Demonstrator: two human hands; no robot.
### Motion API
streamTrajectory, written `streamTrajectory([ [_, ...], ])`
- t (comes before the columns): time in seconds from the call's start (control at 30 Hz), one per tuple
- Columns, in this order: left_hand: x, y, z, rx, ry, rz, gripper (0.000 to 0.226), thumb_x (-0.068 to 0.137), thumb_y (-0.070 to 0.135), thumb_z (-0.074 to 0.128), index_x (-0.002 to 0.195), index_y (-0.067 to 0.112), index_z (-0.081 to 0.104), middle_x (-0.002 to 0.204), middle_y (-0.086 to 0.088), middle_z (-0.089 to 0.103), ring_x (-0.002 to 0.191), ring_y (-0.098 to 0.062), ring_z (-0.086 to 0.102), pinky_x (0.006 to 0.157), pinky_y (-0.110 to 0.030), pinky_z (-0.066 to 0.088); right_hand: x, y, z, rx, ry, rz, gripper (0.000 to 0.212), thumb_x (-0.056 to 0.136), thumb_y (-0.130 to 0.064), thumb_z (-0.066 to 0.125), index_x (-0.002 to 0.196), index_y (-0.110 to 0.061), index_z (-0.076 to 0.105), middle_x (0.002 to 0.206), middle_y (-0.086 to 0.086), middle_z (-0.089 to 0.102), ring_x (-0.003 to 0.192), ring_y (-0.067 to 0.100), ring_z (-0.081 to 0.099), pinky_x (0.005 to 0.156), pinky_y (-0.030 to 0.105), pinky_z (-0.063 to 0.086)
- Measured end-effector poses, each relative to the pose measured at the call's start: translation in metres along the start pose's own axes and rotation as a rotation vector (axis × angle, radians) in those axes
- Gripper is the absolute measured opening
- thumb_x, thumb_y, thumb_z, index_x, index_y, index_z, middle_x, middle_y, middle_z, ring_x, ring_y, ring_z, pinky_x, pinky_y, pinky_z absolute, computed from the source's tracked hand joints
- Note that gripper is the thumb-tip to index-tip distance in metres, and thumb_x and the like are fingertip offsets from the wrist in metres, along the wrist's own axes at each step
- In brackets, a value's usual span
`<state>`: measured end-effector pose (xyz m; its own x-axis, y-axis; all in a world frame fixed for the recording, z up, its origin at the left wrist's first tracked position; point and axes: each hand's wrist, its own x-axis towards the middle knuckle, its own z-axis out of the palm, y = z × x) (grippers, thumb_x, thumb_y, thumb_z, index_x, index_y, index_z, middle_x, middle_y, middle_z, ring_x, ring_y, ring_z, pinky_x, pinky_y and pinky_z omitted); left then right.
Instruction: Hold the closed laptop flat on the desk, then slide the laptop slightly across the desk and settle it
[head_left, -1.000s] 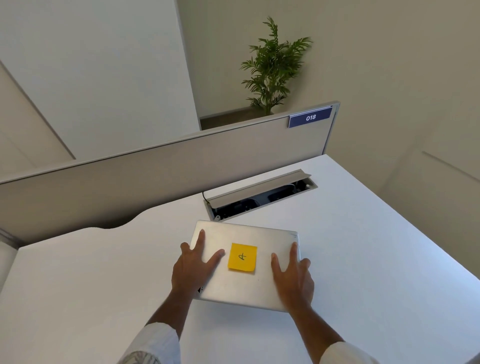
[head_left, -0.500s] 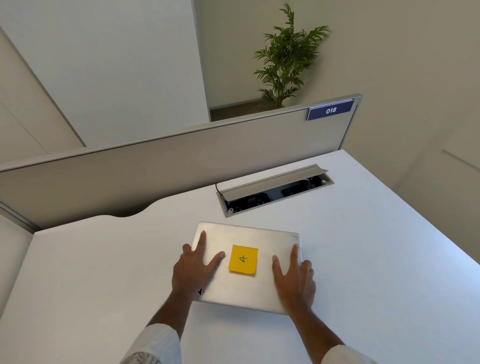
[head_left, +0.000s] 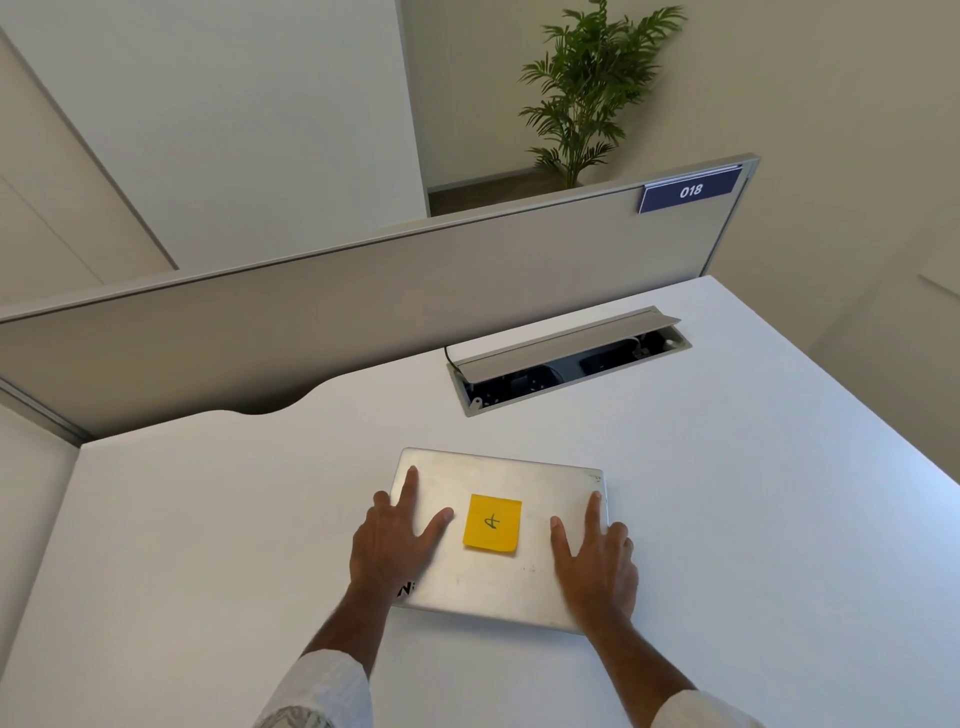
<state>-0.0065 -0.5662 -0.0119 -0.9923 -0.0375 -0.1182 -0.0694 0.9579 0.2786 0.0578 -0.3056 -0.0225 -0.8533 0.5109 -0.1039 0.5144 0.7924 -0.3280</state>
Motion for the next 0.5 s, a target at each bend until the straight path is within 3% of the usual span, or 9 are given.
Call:
streamTrajectory([
  [0.5, -0.007, -0.015, 0.023, 0.038, -0.002, -0.019, 0.092, 0.086, 0.086, 0.023, 0.160, 0.032, 0.010, 0.111, -0.008, 0.048, 0.099, -0.029, 0.059, 0.074, -0.039, 0.052, -0.002, 0.000, 0.014, -0.047, -0.001, -0.040, 0.075, 0.093, -0.068, 0.030, 0.155, -0.026, 0.024, 0.109, 0.008, 0.052, 0.096, 0.027, 0.058, 0.065, 0.037, 0.050],
])
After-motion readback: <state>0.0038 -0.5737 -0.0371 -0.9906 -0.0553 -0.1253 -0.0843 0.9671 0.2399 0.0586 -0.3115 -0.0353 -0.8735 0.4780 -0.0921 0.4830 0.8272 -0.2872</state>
